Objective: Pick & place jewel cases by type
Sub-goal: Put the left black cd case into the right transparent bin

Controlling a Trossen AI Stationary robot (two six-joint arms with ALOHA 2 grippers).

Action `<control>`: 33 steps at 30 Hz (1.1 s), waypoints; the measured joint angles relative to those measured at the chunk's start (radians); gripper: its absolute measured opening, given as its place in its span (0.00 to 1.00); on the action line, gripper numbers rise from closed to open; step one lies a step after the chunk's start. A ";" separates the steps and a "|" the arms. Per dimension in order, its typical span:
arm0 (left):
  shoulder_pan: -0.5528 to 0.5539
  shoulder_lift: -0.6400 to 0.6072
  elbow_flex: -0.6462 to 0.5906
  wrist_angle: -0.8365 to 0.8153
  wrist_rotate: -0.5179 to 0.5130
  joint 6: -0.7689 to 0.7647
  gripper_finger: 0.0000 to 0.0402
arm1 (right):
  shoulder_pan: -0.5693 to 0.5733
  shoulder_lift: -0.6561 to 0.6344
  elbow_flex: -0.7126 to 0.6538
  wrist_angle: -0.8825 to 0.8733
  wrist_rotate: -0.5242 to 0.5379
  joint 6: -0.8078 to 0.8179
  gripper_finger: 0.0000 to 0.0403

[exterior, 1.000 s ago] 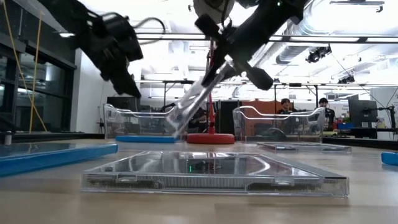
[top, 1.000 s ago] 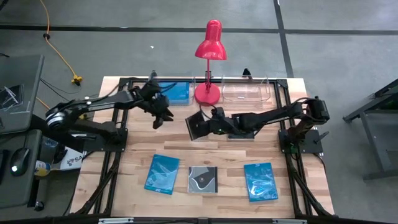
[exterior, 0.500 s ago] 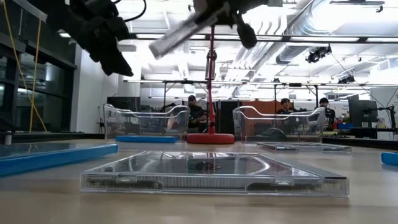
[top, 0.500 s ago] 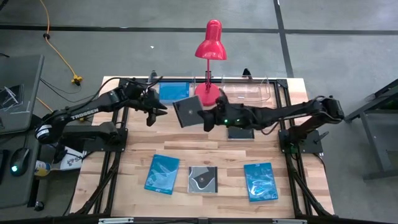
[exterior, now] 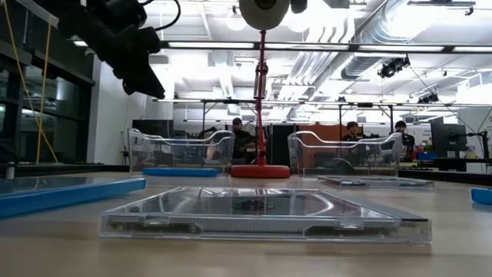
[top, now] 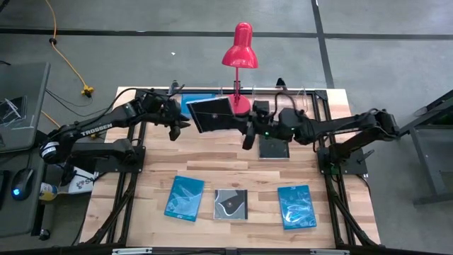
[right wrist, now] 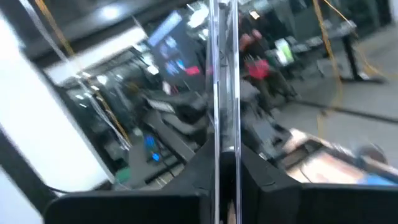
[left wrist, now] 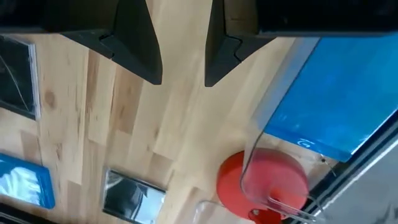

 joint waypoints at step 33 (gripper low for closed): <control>-0.001 0.113 0.001 0.159 -0.057 -0.148 0.30 | -0.051 -0.165 0.001 0.438 -0.328 -0.215 0.01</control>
